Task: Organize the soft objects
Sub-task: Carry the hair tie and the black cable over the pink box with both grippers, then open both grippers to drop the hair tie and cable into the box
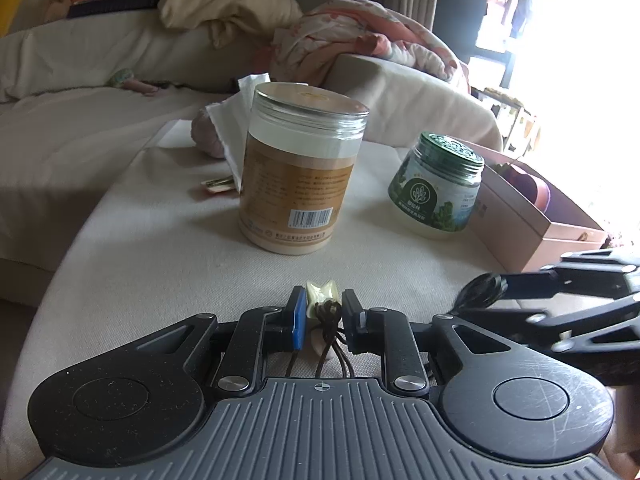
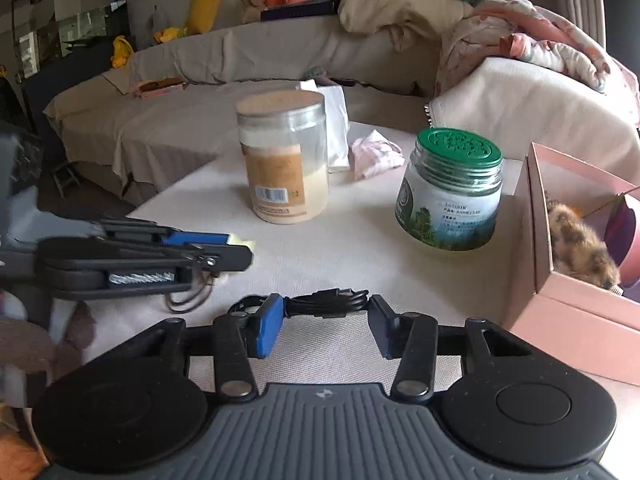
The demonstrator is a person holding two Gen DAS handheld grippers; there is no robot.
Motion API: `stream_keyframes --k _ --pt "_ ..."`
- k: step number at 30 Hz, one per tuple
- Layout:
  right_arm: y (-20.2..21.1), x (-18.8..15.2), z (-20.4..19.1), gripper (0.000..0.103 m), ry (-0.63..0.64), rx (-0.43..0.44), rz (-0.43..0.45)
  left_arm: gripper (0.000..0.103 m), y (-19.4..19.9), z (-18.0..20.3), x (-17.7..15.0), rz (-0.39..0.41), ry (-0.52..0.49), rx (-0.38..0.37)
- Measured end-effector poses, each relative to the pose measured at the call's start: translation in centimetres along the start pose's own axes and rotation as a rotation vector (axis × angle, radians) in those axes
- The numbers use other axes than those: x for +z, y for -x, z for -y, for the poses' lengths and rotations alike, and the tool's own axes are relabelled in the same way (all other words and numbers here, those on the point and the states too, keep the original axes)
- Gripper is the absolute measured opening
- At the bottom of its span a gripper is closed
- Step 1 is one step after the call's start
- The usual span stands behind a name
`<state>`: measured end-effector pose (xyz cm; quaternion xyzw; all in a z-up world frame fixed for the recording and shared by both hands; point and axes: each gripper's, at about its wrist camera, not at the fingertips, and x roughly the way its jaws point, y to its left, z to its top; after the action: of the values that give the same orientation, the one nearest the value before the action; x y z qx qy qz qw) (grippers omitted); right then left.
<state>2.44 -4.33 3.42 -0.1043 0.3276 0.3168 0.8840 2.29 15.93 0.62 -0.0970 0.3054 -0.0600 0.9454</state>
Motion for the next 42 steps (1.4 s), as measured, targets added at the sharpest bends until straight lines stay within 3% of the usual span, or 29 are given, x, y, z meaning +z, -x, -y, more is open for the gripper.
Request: stream_keyframes --k 7,14,19,24,27,29,30,33,37,42 --pt "3.4 -0.4 0.7 0.046 -0.021 -0.025 0.037 0.022 0.0 0.5 0.0 -0.001 -0.029 0.020" --pt "9.7 -2.1 3.3 0.046 -0.045 -0.159 0.124 0.021 1.0 4.1 -1.0 -0.049 -0.159 -0.026" --pt "15.2 -4.5 5.9 0.046 -0.090 -0.273 0.204 0.021 3.0 8.1 0.0 -0.054 -0.187 -0.205" --pt "19.3 -6.2 8.4 0.046 -0.129 -0.368 0.302 0.021 3.9 13.5 5.8 0.063 -0.245 -0.324" --pt "19.9 -6.6 10.1 0.046 -0.186 -0.394 0.322 0.023 2.1 16.1 10.0 0.118 -0.184 -0.448" --pt "19.7 -6.9 11.0 0.046 -0.222 -0.404 0.320 0.027 -1.2 16.9 12.3 0.043 -0.106 -0.512" --pt "19.5 -7.0 11.2 0.046 -0.234 -0.406 0.314 0.026 -2.7 17.1 12.7 0.025 -0.070 -0.501" --pt "19.3 -7.8 11.7 0.046 -0.247 -0.407 0.295 0.027 -4.6 16.7 12.7 0.069 -0.050 -0.404" --pt "19.2 -7.6 12.8 0.046 -0.284 -0.400 0.300 0.027 -4.0 14.3 11.7 0.115 0.009 -0.400" --pt "17.9 -2.4 15.5 0.047 -0.348 -0.345 0.358 0.027 -2.0 12.0 10.1 0.098 0.022 -0.342"
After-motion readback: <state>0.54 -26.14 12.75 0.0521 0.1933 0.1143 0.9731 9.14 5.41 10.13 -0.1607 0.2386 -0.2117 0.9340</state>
